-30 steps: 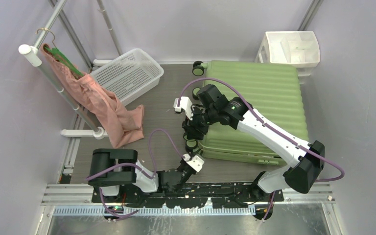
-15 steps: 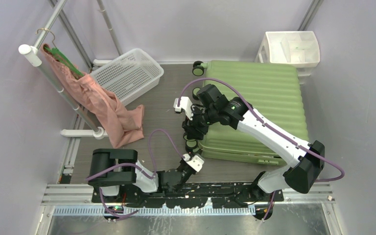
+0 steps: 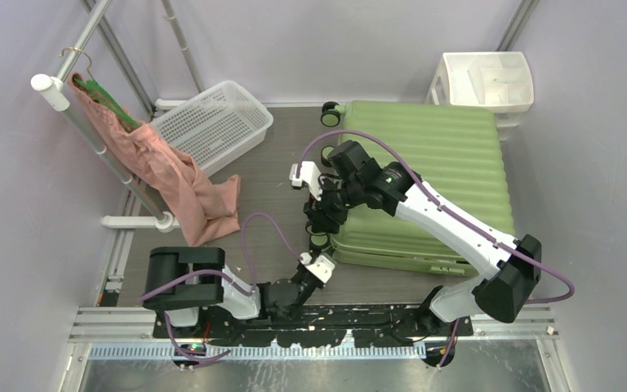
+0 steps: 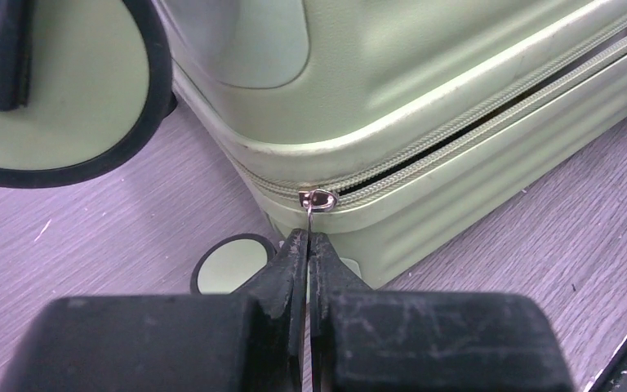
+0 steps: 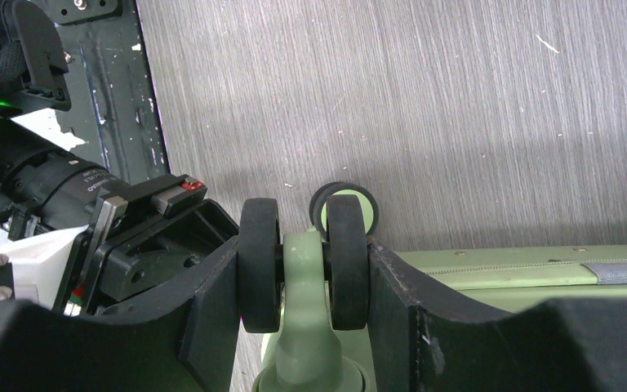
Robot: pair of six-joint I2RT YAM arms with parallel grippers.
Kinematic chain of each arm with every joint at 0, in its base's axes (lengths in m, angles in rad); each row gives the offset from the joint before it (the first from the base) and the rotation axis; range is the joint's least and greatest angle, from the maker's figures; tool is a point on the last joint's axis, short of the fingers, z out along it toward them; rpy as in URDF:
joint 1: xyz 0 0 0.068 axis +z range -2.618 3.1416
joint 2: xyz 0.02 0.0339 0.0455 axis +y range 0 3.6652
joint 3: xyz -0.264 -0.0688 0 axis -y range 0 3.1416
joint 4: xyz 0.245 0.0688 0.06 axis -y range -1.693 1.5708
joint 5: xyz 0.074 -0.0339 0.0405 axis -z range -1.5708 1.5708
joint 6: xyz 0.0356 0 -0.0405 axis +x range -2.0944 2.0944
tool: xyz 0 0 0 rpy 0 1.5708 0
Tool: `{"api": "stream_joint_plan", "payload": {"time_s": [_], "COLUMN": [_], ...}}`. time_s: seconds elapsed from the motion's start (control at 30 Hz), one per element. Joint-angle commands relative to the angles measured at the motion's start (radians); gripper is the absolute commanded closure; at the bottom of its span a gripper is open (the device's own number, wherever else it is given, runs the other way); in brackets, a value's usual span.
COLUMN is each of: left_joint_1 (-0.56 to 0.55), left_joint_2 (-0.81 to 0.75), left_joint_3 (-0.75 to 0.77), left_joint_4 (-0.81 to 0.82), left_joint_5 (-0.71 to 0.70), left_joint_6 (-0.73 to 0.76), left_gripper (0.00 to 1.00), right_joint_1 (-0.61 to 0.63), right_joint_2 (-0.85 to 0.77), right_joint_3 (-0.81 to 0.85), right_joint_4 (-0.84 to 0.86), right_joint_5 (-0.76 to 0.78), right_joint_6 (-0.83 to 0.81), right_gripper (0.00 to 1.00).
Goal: Open, take out, and arrange the luggage
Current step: Unzip the luggage at the center of the board.
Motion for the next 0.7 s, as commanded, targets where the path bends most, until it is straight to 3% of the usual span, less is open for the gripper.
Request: {"api": "stream_joint_plan", "payload": {"time_s": [0.0, 0.67], "left_joint_1": [0.039, 0.168], "left_joint_2": [-0.046, -0.15], "left_joint_3": [-0.031, -0.13], "left_joint_4": [0.076, 0.076], "left_joint_5": [-0.023, 0.219], "left_joint_6": [-0.053, -0.159], "left_gripper": [1.0, 1.0], "right_joint_1": [-0.021, 0.001], "right_joint_2": [-0.067, -0.114], "right_joint_3": [0.002, -0.035], "right_joint_4": [0.05, -0.06], "right_joint_5": [-0.081, -0.222], "right_joint_6": [0.17, 0.035], "right_gripper": [0.9, 0.97]}}
